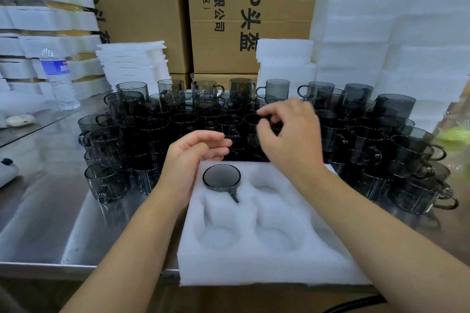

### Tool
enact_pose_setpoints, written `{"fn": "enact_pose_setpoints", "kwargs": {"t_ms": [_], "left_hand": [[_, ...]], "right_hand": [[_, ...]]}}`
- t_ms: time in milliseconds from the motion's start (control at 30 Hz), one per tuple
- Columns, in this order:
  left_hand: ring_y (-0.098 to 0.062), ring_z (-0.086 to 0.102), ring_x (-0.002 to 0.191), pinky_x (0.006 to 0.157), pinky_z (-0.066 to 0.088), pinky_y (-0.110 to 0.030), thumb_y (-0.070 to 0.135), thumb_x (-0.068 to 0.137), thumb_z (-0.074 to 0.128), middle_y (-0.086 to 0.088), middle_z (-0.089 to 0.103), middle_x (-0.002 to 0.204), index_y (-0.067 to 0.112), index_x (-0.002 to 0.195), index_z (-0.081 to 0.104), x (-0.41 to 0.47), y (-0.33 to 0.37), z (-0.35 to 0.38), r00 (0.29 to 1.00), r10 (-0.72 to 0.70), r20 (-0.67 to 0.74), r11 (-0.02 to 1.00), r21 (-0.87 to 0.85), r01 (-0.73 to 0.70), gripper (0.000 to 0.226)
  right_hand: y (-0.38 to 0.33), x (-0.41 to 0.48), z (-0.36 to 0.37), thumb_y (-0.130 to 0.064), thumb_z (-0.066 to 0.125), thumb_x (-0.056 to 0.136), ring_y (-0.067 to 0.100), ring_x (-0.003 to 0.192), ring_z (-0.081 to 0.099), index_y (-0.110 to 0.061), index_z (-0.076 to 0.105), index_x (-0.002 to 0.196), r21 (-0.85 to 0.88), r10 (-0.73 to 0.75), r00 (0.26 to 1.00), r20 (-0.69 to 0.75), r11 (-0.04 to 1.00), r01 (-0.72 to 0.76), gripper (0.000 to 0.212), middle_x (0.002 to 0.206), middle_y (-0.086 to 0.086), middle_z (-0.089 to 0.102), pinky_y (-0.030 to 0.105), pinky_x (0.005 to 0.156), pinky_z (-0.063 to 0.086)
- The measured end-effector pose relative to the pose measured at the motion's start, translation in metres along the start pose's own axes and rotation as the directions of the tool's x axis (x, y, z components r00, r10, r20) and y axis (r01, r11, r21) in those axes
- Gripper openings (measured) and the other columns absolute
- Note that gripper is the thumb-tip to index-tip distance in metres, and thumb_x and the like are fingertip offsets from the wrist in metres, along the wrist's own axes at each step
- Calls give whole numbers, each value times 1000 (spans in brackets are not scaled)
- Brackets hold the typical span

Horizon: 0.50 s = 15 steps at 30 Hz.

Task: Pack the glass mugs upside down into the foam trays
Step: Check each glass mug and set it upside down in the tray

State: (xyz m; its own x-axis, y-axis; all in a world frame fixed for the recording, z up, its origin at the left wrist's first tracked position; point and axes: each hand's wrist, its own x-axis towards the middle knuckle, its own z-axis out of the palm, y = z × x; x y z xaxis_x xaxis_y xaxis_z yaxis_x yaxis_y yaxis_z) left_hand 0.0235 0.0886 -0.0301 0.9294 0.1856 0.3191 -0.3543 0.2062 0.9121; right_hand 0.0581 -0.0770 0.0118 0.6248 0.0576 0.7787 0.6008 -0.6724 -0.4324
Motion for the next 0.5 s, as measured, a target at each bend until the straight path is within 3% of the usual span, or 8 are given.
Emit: {"fn": "enact_pose_setpoints", "kwargs": {"t_ms": [100,233,367,500], "left_hand": [[-14,70,75,67,55,-22,4,62,47,-9,75,87,20,72,77,-1,0,0,1000,3,-7,1000,1,-3,35],[-13,69,73,66,55,-22,3,60,46,-9,75,85,19,72,76,-1,1,-1,1000,6,-12,1000,15,-5,36],[-12,68,71,63,53,-21,3,56,45,-9,74,84,18,72,76,-1,1,-1,1000,0,-16,1000,15,0,38],[-12,67,70,63,53,-21,2,54,43,-8,74,82,19,71,76,-2,1,1,1000,6,-5,999,33,-6,41]], "right_hand": [[14,1,1,-19,56,78,24,111,32,-21,60,113,-306,181,980,81,940,-149,35,115,0,43,29,82,16],[18,0,2,-28,55,79,28,115,27,-16,54,111,-533,283,941,186,834,-146,34,126,6,34,38,93,19],[20,1,-1,-35,48,85,30,116,28,-15,56,107,-631,300,928,222,770,-98,31,128,9,35,43,97,20],[20,3,-4,-30,47,85,30,112,29,-18,60,102,-649,284,929,238,758,-66,25,123,8,38,41,93,20]]}}
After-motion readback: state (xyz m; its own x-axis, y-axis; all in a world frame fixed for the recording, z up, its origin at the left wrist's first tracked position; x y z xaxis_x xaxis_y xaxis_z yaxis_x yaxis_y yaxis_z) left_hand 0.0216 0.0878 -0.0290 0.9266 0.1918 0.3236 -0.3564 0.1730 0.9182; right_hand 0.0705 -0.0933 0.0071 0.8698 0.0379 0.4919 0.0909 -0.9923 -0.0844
